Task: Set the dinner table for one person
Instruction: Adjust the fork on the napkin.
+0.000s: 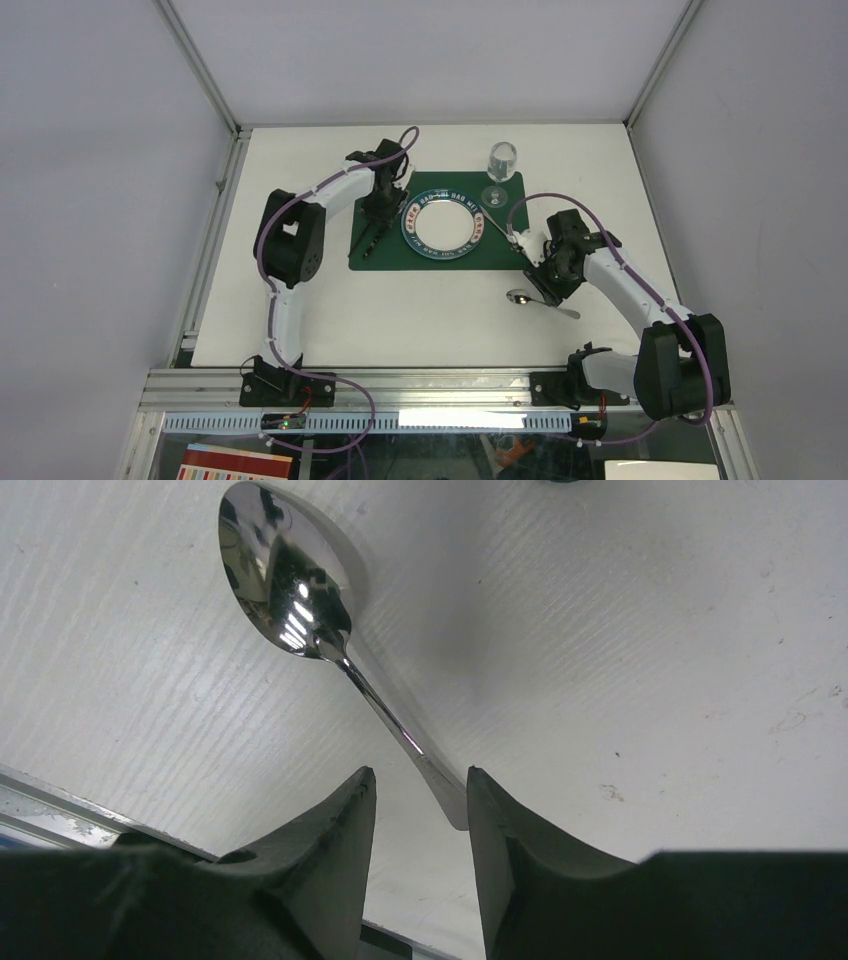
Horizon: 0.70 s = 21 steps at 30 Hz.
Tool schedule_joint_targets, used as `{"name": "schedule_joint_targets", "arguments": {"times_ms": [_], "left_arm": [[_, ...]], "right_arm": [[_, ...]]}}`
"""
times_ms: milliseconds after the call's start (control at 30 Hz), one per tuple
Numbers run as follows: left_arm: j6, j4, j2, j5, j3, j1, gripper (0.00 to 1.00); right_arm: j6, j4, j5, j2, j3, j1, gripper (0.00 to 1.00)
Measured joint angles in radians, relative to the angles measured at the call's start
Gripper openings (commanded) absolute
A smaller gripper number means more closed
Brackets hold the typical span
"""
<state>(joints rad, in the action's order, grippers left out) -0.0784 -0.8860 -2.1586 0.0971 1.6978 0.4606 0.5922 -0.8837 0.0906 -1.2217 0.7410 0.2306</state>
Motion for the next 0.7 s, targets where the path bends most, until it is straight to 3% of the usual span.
{"name": "schedule_joint_targets", "arguments": {"times_ms": [267, 400, 700], "left_arm": [[-0.012, 0.019, 0.164, 0.003, -0.040, -0.006, 0.50], [-0.018, 0.028, 0.223, 0.003, -0.041, -0.031, 0.44], [-0.047, 0.071, 0.150, -0.029, -0.078, -0.168, 0.43]], "right_arm": [[0.000, 0.001, 0.003, 0.001, 0.000, 0.000, 0.42], [0.000, 0.003, 0.005, 0.001, 0.000, 0.000, 0.42], [0.000, 0.011, 0.006, 0.001, 0.000, 0.000, 0.42]]}}
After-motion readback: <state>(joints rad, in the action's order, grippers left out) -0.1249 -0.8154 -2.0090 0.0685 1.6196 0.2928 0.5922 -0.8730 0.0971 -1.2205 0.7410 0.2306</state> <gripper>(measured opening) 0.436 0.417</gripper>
